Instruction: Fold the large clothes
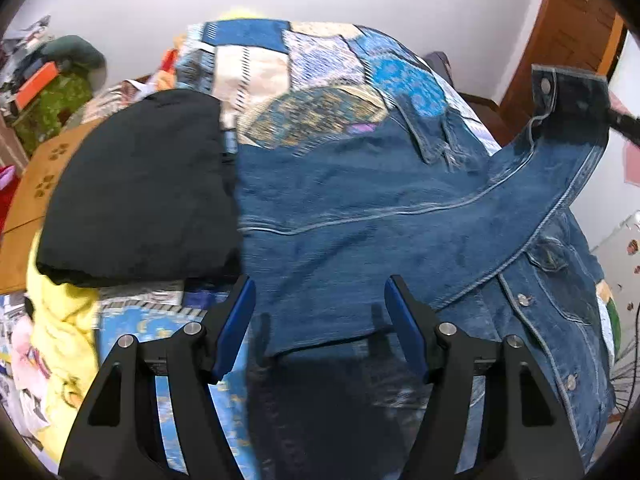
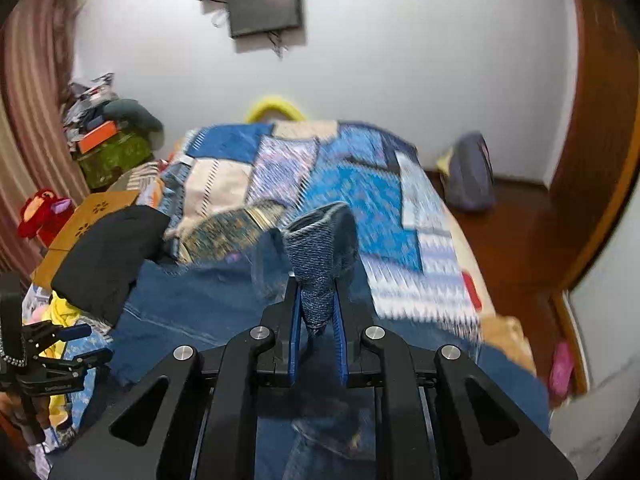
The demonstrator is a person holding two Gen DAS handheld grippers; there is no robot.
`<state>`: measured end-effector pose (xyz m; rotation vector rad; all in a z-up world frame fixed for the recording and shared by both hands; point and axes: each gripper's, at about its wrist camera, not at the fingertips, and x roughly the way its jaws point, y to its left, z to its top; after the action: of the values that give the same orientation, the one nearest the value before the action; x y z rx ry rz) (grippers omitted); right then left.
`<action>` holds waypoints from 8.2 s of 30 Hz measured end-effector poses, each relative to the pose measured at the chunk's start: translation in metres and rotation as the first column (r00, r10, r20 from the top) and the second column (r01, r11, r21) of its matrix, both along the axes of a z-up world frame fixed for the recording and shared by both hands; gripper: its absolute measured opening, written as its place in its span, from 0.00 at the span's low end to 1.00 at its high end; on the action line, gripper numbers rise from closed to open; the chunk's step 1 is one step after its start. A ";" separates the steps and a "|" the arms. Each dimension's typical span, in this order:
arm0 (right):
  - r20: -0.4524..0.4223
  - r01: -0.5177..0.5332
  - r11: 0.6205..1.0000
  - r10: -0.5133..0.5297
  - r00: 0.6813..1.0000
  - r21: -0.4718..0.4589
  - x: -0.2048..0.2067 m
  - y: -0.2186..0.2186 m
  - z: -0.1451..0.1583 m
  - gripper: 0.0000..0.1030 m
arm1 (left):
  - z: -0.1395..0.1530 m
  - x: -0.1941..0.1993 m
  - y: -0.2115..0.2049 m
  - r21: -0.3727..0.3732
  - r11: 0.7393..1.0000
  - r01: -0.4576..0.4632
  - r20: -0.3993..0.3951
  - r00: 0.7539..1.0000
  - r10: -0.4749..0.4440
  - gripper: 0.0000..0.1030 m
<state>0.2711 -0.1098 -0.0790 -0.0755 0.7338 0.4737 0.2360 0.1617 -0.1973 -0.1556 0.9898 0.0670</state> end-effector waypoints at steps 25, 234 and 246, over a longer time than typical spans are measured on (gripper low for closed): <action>-0.457 0.192 0.981 -0.163 0.874 0.016 0.010 -0.103 -0.117 0.32 | -0.032 0.016 -0.035 0.018 0.996 0.089 -0.120 0.989 -0.086 0.70; -0.379 0.051 0.969 -0.143 0.914 -0.241 -0.032 -0.091 -0.125 0.44 | -0.051 0.005 -0.013 -0.200 0.974 -0.107 -0.071 0.993 0.094 0.74; -0.390 0.077 0.973 -0.160 0.907 -0.220 -0.030 -0.097 -0.132 0.51 | -0.042 -0.001 0.005 -0.352 0.926 -0.133 -0.037 0.991 0.128 0.48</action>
<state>0.2415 -0.2069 -0.2112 -0.1216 1.1890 0.2977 0.2348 0.1669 -0.2396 -0.5539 0.9972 0.0106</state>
